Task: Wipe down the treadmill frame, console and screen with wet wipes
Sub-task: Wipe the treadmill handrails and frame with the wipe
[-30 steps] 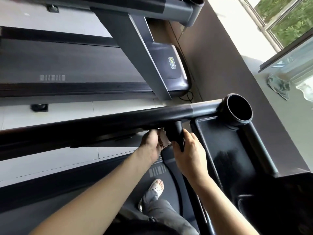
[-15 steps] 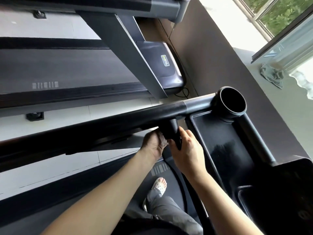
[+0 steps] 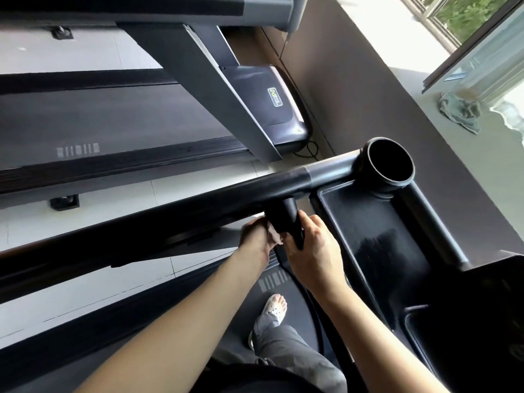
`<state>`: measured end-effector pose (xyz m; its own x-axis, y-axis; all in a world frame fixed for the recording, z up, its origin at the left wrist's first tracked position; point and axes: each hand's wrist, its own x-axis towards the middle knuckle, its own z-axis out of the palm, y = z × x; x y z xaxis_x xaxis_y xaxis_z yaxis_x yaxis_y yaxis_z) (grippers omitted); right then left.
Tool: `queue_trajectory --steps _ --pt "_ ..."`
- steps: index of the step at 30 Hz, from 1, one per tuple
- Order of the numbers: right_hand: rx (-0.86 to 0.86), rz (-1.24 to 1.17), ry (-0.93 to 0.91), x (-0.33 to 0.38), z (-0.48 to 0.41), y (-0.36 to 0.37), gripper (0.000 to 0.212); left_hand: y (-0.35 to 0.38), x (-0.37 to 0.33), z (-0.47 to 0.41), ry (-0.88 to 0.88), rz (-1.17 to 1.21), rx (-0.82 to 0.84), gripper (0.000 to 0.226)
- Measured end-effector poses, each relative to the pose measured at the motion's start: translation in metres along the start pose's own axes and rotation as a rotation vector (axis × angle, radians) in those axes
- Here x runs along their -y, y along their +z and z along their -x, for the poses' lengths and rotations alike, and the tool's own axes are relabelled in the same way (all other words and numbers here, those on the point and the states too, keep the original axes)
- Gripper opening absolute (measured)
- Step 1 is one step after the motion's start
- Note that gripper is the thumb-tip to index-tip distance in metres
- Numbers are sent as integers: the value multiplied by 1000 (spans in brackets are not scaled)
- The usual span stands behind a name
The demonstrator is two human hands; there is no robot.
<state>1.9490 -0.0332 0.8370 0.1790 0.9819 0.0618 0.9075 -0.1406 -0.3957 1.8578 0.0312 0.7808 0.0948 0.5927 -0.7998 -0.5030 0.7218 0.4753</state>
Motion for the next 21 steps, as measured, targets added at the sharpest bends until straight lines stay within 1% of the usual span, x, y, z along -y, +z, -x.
queue_trajectory --steps 2,3,6,8,11,15,18,21 --pt "6 -2 -5 0 0 0 24 8 0 2 -37 88 53 31" --pt "8 -7 -5 0 0 1 22 9 3 2 -51 92 65 30" --pt "-2 -33 5 0 0 1 21 9 6 8 -87 28 40 23" --pt "5 -42 8 1 0 1 24 10 5 7 -48 13 27 23" --pt "11 -43 13 1 -1 1 24 9 2 15 22 -77 50 30" --pt "17 -80 31 1 0 2 22 4 -2 20 41 -205 -27 31" --pt "7 -117 31 2 0 3 24 3 -8 29 50 -234 -46 36" --pt "2 -137 36 2 1 4 24 -3 -15 40 69 -199 -9 47"
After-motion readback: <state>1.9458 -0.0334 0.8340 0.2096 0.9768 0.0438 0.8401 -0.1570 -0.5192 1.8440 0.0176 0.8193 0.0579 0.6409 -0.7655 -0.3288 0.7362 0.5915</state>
